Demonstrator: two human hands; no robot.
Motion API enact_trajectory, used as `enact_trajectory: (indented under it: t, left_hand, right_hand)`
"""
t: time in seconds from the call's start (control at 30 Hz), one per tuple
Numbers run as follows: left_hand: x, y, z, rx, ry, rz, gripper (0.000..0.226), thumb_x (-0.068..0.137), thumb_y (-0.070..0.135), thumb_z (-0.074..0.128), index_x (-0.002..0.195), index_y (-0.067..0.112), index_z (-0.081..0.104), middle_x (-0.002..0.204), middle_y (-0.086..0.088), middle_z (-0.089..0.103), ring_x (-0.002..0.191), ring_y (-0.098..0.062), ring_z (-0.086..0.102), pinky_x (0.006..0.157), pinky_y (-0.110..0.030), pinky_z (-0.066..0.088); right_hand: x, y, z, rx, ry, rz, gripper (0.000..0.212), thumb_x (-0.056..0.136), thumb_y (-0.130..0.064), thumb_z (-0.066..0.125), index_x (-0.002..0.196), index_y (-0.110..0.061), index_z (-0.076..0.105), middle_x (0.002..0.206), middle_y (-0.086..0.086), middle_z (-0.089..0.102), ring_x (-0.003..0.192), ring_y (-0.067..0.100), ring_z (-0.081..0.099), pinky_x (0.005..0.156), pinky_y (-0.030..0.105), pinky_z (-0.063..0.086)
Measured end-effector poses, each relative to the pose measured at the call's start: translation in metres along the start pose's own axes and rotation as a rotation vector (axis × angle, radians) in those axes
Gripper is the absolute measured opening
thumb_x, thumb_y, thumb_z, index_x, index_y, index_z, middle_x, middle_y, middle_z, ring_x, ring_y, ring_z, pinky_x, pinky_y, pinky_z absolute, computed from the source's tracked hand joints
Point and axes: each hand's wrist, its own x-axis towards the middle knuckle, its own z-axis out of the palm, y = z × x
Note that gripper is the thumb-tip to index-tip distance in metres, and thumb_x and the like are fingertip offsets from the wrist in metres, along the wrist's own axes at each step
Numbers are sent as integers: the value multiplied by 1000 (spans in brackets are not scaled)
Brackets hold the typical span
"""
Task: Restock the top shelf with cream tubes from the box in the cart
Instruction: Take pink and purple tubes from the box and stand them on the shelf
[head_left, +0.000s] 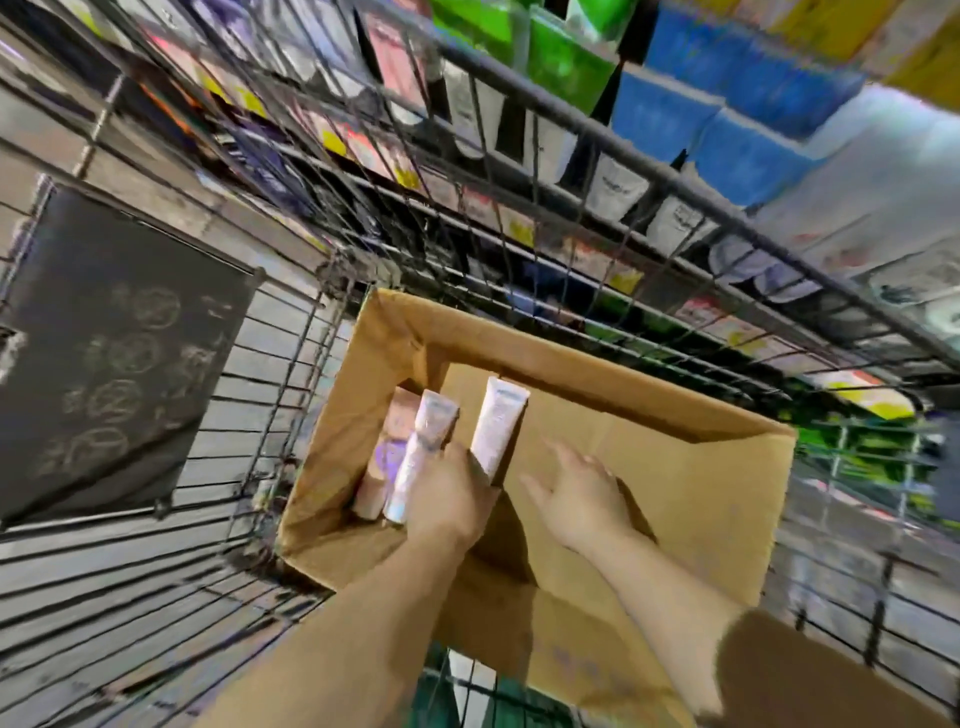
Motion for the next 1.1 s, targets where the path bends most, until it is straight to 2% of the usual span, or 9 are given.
enact_trajectory:
  t: [0.1, 0.23, 0.37, 0.43, 0.53, 0.7, 0.83, 1.0, 1.1]
  left_hand:
    - [-4, 1, -10, -115, -38, 47, 39, 77, 42, 74, 99, 17, 54, 90, 3, 63, 86, -18, 63, 74, -34, 54]
    - [-18, 3, -32, -248, -42, 191, 45, 78, 39, 74, 113, 20, 53, 97, 7, 63, 86, -12, 63, 77, -35, 56]
    - [-24, -7, -61, -230, -316, 365, 59, 76, 35, 79, 128, 27, 52, 118, 11, 56, 108, -7, 53, 94, -25, 45]
    - [-16, -21, -66, -164, -222, 293, 52, 81, 37, 72, 129, 29, 54, 121, 10, 55, 112, -9, 52, 98, -29, 44]
    - [1, -44, -55, -24, 142, -7, 33, 85, 51, 54, 111, 31, 56, 110, 5, 60, 100, -17, 57, 93, -39, 49]
    - [-3, -50, -31, 125, 13, -146, 44, 81, 45, 62, 117, 23, 49, 113, -4, 57, 100, -23, 59, 82, -32, 48]
    - [-4, -43, -30, 130, 18, -174, 36, 82, 37, 62, 113, 19, 57, 113, -4, 58, 105, -24, 59, 88, -34, 50]
    - [-11, -39, -51, -109, -187, -138, 36, 82, 31, 69, 112, 19, 52, 107, -2, 61, 100, -25, 61, 90, -38, 52]
    - [-26, -28, -76, -439, -278, -136, 42, 79, 22, 77, 112, 21, 50, 105, -4, 63, 91, -20, 63, 67, -26, 56]
  right_hand:
    - [-1, -10, 3, 157, -107, 52, 57, 92, -50, 55, 142, -28, 40, 144, 1, 49, 127, 22, 51, 100, 36, 47]
    - [-8, -38, -1, 525, -237, 132, 47, 90, -48, 59, 130, -26, 48, 128, -2, 59, 112, 20, 60, 87, 35, 55]
    - [-10, -41, -9, 648, -278, 237, 48, 87, -33, 69, 129, -21, 48, 113, 3, 62, 102, 24, 63, 81, 37, 58]
    - [-10, -36, -11, 645, -315, 254, 47, 87, -24, 69, 128, -21, 46, 110, 2, 59, 102, 24, 61, 83, 38, 57]
    - [-8, -28, -9, 658, -327, 287, 42, 87, -11, 62, 126, -17, 47, 109, 4, 57, 100, 24, 58, 84, 38, 55]
    - [-10, -17, 0, 707, -376, 306, 39, 84, -4, 56, 120, -18, 50, 112, 8, 58, 106, 27, 58, 89, 40, 54]
    - [-18, -10, -3, 751, -384, 294, 35, 83, 0, 53, 110, -22, 54, 108, 5, 59, 108, 27, 56, 93, 43, 52]
    - [-29, -11, -14, 813, -359, 245, 37, 85, -1, 52, 115, -23, 53, 111, 1, 56, 110, 25, 55, 94, 44, 52]
    - [-42, -21, -21, 868, -340, 211, 31, 88, -3, 54, 111, -24, 54, 113, 2, 58, 107, 22, 56, 96, 44, 50]
